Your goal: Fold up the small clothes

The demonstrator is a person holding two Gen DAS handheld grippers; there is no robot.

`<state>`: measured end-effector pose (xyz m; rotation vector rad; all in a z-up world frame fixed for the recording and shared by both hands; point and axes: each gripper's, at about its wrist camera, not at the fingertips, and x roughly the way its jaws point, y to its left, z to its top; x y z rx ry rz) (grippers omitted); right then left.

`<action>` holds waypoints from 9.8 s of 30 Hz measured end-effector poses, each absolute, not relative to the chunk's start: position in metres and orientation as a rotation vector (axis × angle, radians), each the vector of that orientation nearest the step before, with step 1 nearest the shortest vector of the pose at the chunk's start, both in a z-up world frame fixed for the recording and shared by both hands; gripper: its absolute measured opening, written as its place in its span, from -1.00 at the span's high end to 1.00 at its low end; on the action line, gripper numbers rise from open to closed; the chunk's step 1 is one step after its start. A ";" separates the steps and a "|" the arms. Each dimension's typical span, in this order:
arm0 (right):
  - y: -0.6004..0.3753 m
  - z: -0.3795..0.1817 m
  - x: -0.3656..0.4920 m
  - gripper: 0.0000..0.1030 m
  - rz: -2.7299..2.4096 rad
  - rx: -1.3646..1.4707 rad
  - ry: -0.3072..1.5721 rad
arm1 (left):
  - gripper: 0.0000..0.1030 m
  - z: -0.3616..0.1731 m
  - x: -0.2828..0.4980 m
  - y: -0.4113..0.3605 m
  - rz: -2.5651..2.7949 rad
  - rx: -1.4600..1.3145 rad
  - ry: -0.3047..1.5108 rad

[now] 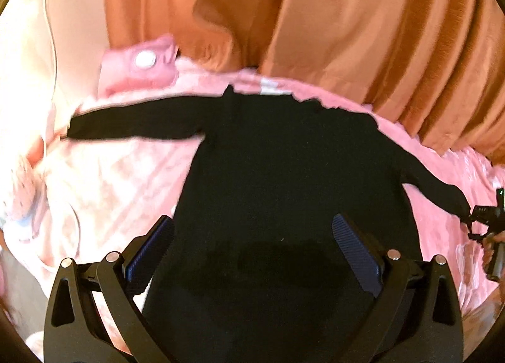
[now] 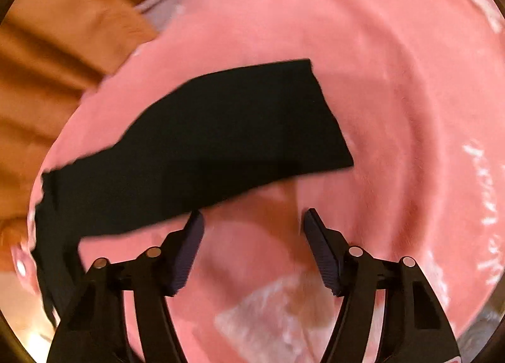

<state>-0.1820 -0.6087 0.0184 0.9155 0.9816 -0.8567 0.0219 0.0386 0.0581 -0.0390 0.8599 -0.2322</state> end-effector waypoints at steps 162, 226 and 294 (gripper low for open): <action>-0.343 0.096 0.095 0.94 -0.116 0.521 0.635 | -0.28 -0.029 0.239 0.068 -0.140 -0.096 0.991; -0.377 -0.011 0.066 0.51 -0.389 0.372 0.884 | 0.34 -0.022 0.250 0.033 -0.059 0.134 0.926; -0.371 -0.014 0.078 0.92 -0.314 0.490 0.882 | 0.96 -0.029 0.246 0.029 -0.109 0.047 1.009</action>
